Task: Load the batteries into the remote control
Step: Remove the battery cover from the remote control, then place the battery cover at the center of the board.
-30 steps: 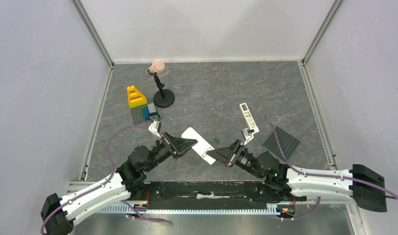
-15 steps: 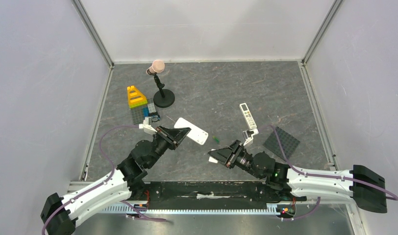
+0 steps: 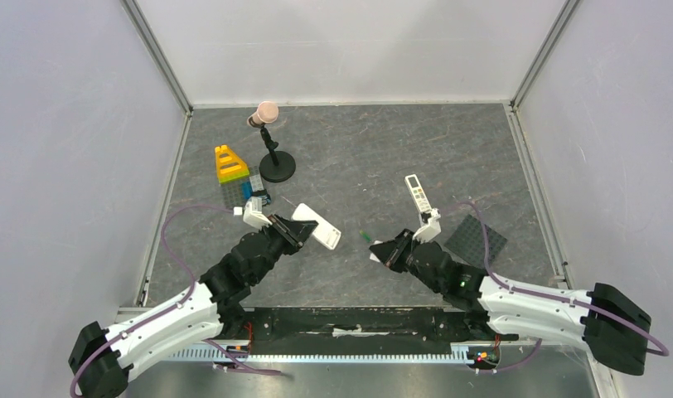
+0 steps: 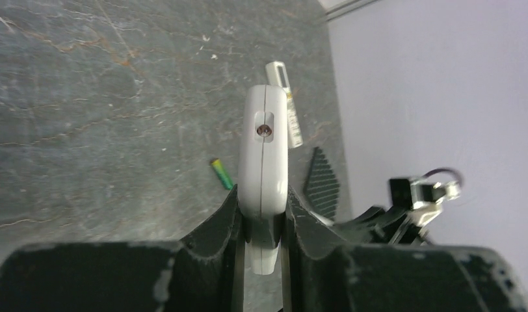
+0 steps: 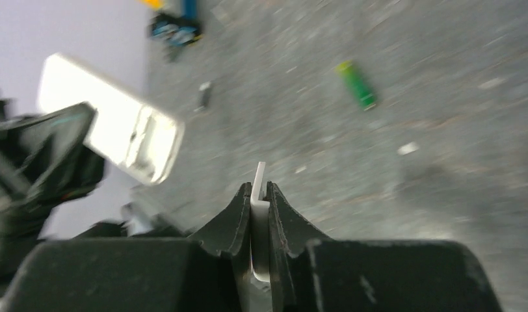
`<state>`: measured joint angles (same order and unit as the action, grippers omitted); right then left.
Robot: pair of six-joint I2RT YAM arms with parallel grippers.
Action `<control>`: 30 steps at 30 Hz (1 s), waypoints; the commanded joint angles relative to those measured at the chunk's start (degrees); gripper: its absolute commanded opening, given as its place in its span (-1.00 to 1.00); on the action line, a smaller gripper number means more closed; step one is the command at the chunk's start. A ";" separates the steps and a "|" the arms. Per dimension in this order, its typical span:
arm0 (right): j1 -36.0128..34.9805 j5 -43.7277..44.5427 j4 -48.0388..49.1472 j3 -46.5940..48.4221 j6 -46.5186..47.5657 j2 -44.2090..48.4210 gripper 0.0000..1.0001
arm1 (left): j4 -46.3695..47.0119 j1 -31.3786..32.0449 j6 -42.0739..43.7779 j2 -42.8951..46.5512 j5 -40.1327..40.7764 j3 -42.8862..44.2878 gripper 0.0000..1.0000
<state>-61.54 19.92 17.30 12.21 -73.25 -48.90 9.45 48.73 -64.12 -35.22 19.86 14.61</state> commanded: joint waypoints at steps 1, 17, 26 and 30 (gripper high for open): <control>3.60 9.57 -15.28 6.48 16.77 -3.28 -0.78 | -3.61 -0.04 10.23 0.13 -0.62 3.76 -0.96; 6.29 14.86 -30.94 14.83 28.17 -15.89 -0.39 | -12.26 -0.04 21.30 2.09 -12.34 6.68 -0.96; 6.35 12.11 -27.61 20.39 39.07 -14.40 0.35 | -17.65 -0.04 22.26 5.86 -11.80 7.96 -0.96; 6.34 7.90 -25.05 23.89 42.90 -19.98 0.33 | -21.37 -0.04 22.13 7.52 -9.62 9.38 -0.96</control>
<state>-55.37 30.70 -11.77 31.31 -36.40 -64.58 -9.02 48.73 -44.77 -29.39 8.40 20.29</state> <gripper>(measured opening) 0.671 0.245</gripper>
